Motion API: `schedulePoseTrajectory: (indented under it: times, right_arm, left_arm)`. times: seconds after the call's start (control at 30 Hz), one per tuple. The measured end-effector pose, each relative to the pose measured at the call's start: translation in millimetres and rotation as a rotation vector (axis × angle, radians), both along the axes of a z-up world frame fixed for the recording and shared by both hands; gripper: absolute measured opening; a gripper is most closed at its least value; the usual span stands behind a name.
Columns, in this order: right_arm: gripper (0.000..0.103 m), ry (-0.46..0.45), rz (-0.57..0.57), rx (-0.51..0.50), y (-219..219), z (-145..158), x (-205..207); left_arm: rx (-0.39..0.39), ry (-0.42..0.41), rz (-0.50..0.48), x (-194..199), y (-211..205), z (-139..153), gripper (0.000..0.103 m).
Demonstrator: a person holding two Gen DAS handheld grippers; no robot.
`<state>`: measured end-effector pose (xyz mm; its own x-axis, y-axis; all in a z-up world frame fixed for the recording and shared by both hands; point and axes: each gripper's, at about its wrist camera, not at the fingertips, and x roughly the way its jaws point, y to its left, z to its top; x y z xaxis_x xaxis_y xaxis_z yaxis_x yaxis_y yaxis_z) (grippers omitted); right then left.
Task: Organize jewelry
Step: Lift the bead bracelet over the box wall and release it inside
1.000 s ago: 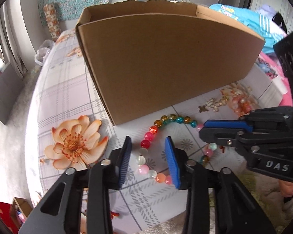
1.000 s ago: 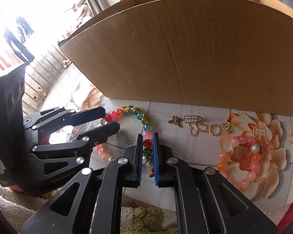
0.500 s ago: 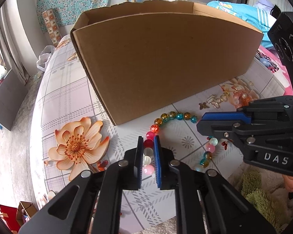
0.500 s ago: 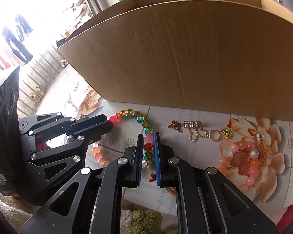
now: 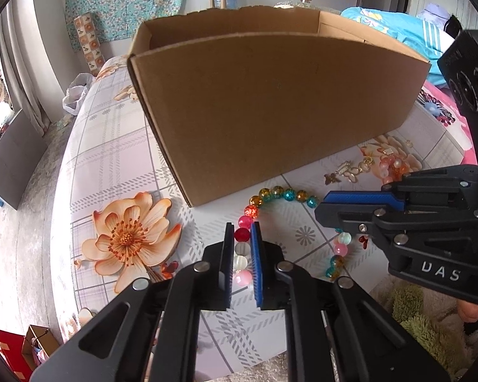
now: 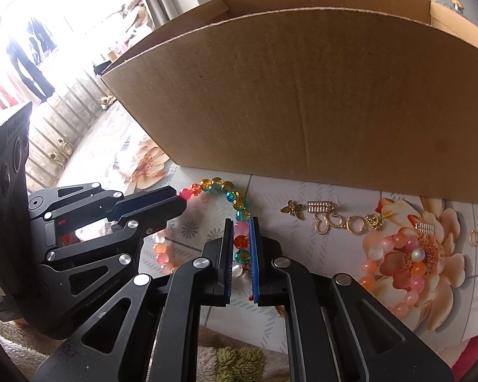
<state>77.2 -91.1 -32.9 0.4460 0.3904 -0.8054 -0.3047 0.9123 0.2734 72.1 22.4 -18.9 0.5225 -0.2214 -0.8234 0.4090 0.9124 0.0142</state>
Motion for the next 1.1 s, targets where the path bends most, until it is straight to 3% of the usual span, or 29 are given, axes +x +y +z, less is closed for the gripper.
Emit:
schedulePoseTrajectory:
  times: [1.1]
  right_arm:
    - [0.008,-0.1,-0.018,0.021,-16.6,21.6,-28.1]
  left_arm:
    - [-0.026,-0.112,-0.001,-26.2,10.6,38.0,0.009]
